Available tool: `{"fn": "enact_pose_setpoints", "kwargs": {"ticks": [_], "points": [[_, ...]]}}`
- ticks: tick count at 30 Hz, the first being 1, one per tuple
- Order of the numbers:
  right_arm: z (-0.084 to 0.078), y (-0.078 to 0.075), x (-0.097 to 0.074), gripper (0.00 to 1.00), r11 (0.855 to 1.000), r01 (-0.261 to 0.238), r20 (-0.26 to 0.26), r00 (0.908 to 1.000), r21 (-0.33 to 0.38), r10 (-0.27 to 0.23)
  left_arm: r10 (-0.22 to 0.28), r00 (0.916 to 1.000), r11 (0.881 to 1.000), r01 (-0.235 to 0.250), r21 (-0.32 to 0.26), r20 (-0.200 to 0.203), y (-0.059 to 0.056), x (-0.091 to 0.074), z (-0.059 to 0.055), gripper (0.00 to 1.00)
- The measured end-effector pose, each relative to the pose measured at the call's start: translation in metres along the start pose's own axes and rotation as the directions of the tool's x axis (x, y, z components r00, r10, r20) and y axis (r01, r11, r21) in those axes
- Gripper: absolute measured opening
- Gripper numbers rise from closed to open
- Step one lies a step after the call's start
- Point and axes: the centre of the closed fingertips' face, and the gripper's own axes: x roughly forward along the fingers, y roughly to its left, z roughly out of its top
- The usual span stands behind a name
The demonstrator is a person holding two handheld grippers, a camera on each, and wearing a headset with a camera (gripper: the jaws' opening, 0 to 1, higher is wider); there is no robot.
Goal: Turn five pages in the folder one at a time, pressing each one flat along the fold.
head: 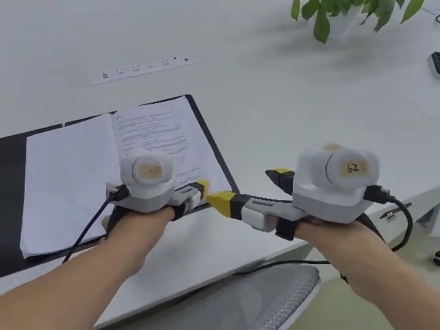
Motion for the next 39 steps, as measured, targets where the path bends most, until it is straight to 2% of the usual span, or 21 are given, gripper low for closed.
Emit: {"fn": "enact_pose_setpoints", "kwargs": {"ticks": [4,7,8,9,12,16,19,22,31,35,39], "points": [[-0.002,0.000,0.001,0.75,1.000,0.000,-0.005,1.0000,0.003,0.000,0.015,0.9999,1.000,-0.015,0.007,0.005,0.001,0.007,-0.002,0.56],[-0.002,-0.001,0.002,0.75,1.000,0.000,-0.007,1.0000,0.007,0.000,0.041,0.9989,0.999,-0.040,0.015,-0.023,0.006,0.008,-0.009,0.51],[-0.002,-0.001,0.002,0.75,1.000,0.001,-0.007,1.0000,0.008,-0.001,0.056,0.9984,0.997,-0.055,0.058,-0.005,0.009,0.008,-0.008,0.49],[-0.002,-0.001,0.003,0.75,1.000,0.000,-0.007,1.0000,0.010,0.000,0.054,0.9985,0.995,-0.053,0.081,-0.012,0.008,0.008,-0.010,0.48],[-0.003,-0.002,0.005,0.75,1.000,-0.001,-0.010,0.9999,0.015,0.001,0.055,0.9985,0.995,-0.055,0.078,0.004,0.010,0.011,-0.013,0.48],[-0.004,-0.002,0.007,0.74,1.000,-0.003,-0.013,0.9999,0.021,0.003,0.051,0.9977,0.994,-0.055,0.095,0.045,0.010,0.010,-0.012,0.48],[-0.006,-0.002,0.008,0.74,1.000,-0.008,-0.014,0.9999,0.030,0.008,0.048,0.9957,0.994,-0.055,0.095,0.080,0.009,0.009,-0.013,0.48],[-0.009,-0.002,0.009,0.74,1.000,-0.011,-0.022,0.9997,0.027,0.012,0.046,0.9944,0.995,-0.054,0.089,0.095,0.008,0.009,-0.013,0.48],[-0.013,-0.006,0.009,0.73,0.999,-0.015,-0.034,0.9993,0.038,0.017,0.042,0.9915,0.996,-0.051,0.072,0.123,0.007,0.007,-0.013,0.47],[-0.013,-0.007,0.011,0.73,0.999,-0.019,-0.038,0.9991,0.038,0.021,0.052,0.9892,0.996,-0.061,0.060,0.137,0.010,0.006,-0.013,0.41],[-0.015,-0.008,0.013,0.72,0.999,-0.023,-0.045,0.9987,0.041,0.025,0.052,0.9889,0.996,-0.061,0.059,0.139,0.010,0.006,-0.013,0.40]]}}
